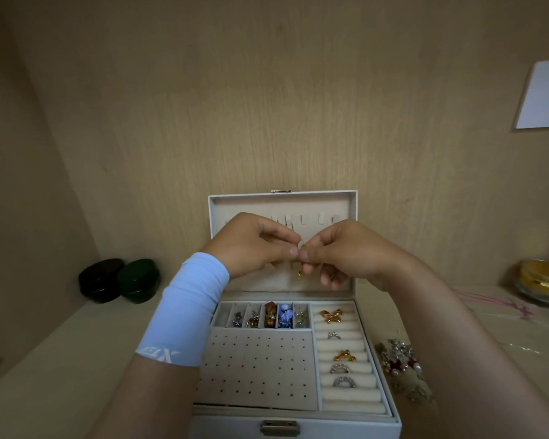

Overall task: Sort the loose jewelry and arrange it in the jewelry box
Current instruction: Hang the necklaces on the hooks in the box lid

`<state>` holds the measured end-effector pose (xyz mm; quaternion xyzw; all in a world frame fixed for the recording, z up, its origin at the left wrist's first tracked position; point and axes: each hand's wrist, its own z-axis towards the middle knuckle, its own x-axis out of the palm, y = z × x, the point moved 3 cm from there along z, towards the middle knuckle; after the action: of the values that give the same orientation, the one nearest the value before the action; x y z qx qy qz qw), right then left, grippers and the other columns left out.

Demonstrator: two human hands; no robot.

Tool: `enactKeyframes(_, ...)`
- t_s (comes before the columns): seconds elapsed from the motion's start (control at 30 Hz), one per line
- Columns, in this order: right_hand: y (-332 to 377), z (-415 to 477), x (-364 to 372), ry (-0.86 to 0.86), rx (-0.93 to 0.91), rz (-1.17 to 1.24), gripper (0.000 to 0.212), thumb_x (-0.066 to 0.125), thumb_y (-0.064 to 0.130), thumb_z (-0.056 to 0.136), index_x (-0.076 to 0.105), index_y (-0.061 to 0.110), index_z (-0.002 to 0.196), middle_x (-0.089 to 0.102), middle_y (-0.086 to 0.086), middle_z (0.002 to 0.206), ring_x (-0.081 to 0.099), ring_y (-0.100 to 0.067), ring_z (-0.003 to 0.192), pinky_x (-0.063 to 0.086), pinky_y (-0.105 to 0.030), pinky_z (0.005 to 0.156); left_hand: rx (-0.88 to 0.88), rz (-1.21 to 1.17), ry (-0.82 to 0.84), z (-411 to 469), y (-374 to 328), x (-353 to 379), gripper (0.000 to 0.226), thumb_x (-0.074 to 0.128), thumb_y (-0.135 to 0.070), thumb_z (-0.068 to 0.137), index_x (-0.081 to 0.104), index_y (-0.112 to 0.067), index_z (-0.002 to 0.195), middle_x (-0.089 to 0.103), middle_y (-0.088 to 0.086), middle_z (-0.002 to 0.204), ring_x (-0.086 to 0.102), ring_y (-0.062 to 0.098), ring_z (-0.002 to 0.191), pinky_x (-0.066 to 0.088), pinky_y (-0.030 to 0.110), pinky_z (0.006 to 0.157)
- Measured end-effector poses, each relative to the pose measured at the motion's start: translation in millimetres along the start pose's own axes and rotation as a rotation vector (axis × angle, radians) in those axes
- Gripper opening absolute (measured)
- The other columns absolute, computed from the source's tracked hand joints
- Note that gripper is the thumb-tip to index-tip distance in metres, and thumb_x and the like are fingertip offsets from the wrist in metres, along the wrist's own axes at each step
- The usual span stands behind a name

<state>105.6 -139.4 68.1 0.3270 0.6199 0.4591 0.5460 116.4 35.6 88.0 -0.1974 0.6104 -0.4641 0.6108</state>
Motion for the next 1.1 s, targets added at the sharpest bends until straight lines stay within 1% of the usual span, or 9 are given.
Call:
enactKeyframes(0.17, 5, 5, -3, -0.208, -0.095, 0.060, 0.010, 0.068, 0.011, 0.094, 0.073, 0.003, 0.092, 0.075, -0.007, 0.077, 0.059, -0.016, 0.047, 0.049, -0.026, 0.042, -0.038, 0.362, -0.047, 5, 18, -6, 0.014, 0.074, -0.020, 0.085, 0.075, -0.028, 0.096, 0.070, -0.014, 0.094, 0.063, 0.001, 0.087, 0.048, 0.020, 0.087)
enactKeyframes(0.27, 6, 9, 0, -0.298, -0.165, 0.090, 0.009, 0.069, 0.015, 0.094, 0.074, 0.008, 0.091, 0.076, -0.004, 0.081, 0.062, -0.017, 0.047, 0.045, -0.025, 0.039, -0.087, 0.563, 0.000, 5, 20, 0, 0.020, 0.070, -0.024, 0.088, 0.073, -0.029, 0.106, 0.068, -0.012, 0.106, 0.062, 0.010, 0.104, 0.048, 0.030, 0.100)
enactKeyframes(0.4, 5, 13, 3, -0.389, -0.196, 0.136, 0.008, 0.071, 0.019, 0.093, 0.075, 0.012, 0.092, 0.077, 0.000, 0.084, 0.064, -0.017, 0.047, 0.041, -0.023, 0.037, -0.098, 0.729, 0.065, 5, 16, 7, 0.032, 0.065, -0.031, 0.090, 0.066, -0.027, 0.122, 0.063, -0.008, 0.125, 0.059, 0.015, 0.114, 0.049, 0.036, 0.100)
enactKeyframes(0.57, -2, 19, 9, -0.414, -0.200, -0.043, 0.004, 0.076, 0.018, 0.088, 0.078, 0.017, 0.085, 0.077, 0.003, 0.082, 0.062, -0.020, 0.043, 0.049, -0.026, 0.041, -0.123, 0.765, 0.094, 9, 20, 16, 0.023, 0.067, -0.030, 0.088, 0.070, -0.022, 0.109, 0.066, -0.003, 0.109, 0.062, 0.019, 0.101, 0.053, 0.037, 0.092)
enactKeyframes(0.63, -5, 21, 13, -0.405, -0.206, -0.190, 0.007, 0.077, 0.020, 0.087, 0.079, 0.022, 0.081, 0.076, 0.006, 0.079, 0.064, -0.021, 0.046, 0.056, -0.033, 0.048, -0.124, 0.747, 0.086, 10, 20, 16, 0.017, 0.068, -0.030, 0.087, 0.070, -0.021, 0.102, 0.067, -0.002, 0.104, 0.063, 0.020, 0.097, 0.054, 0.037, 0.090)
enactKeyframes(0.8, -8, 25, 22, -0.269, -0.178, -0.560, 0.006, 0.079, 0.026, 0.083, 0.078, 0.032, 0.082, 0.073, 0.016, 0.081, 0.068, -0.004, 0.084, 0.060, -0.037, 0.081, -0.120, 0.701, 0.103, 10, 20, 11, 0.015, 0.070, -0.030, 0.086, 0.070, -0.022, 0.098, 0.068, -0.003, 0.101, 0.063, 0.019, 0.096, 0.053, 0.035, 0.089)
enactKeyframes(0.93, 0, 21, 12, -0.285, -0.195, -0.608, 0.018, 0.066, 0.017, 0.091, 0.079, 0.029, 0.094, 0.074, 0.015, 0.087, 0.066, -0.002, 0.082, 0.058, -0.032, 0.077, -0.114, 0.674, 0.111, 9, 19, 9, 0.014, 0.070, -0.030, 0.087, 0.071, -0.022, 0.098, 0.068, -0.003, 0.101, 0.062, 0.017, 0.096, 0.053, 0.033, 0.089)
enactKeyframes(1.0, -1, 20, 15, -0.195, -0.193, -0.593, 0.026, 0.061, 0.011, 0.092, 0.079, 0.029, 0.095, 0.075, 0.014, 0.091, 0.065, 0.001, 0.084, 0.054, -0.026, 0.080, -0.112, 0.669, 0.100, 9, 19, 9, 0.013, 0.070, -0.030, 0.087, 0.071, -0.022, 0.097, 0.068, -0.003, 0.099, 0.063, 0.017, 0.095, 0.053, 0.032, 0.086)
enactKeyframes(1.1, -6, 20, 24, -0.054, -0.161, -0.666, 0.029, 0.059, 0.009, 0.094, 0.078, 0.028, 0.105, 0.069, 0.014, 0.090, 0.058, 0.007, 0.066, 0.045, -0.012, 0.063, -0.113, 0.672, 0.082, 9, 18, 10, 0.015, 0.069, -0.032, 0.087, 0.071, -0.021, 0.097, 0.069, -0.003, 0.099, 0.064, 0.017, 0.094, 0.052, 0.030, 0.081)
